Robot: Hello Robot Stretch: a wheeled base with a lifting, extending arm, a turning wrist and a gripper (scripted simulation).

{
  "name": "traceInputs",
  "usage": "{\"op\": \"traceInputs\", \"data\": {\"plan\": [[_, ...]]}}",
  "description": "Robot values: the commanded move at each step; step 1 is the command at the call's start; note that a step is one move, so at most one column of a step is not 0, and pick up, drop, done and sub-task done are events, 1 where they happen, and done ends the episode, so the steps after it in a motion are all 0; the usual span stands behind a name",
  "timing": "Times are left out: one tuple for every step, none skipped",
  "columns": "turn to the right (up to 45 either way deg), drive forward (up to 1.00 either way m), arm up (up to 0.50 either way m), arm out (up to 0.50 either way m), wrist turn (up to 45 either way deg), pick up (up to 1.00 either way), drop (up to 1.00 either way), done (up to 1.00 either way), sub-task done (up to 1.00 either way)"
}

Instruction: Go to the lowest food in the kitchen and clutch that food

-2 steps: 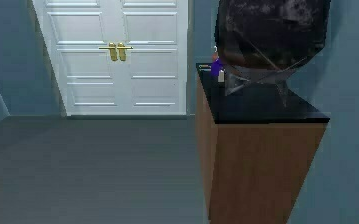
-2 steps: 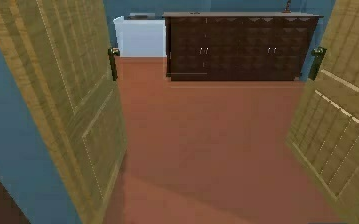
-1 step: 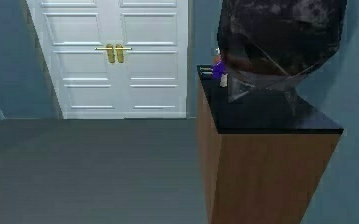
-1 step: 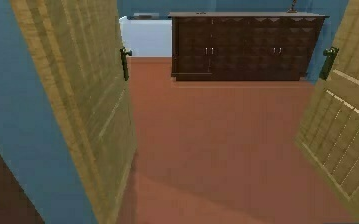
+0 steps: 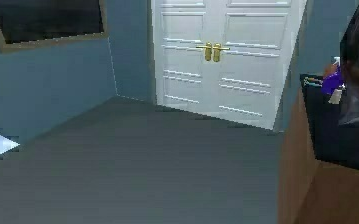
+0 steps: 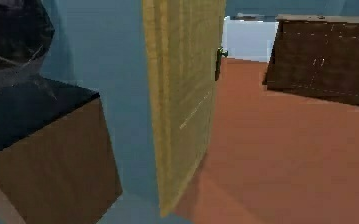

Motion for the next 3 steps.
{"op": "traceInputs", "data": {"plan": [[0.0,0.75,0.0,0.0,0.0,0.0,0.0,0.0,0.0],[24.0,0.0,0.0,0.0,0.0,0.0,0.0,0.0,0.0],[0.0,0.5,0.0,0.0,0.0,0.0,0.0,0.0,0.0]]}}
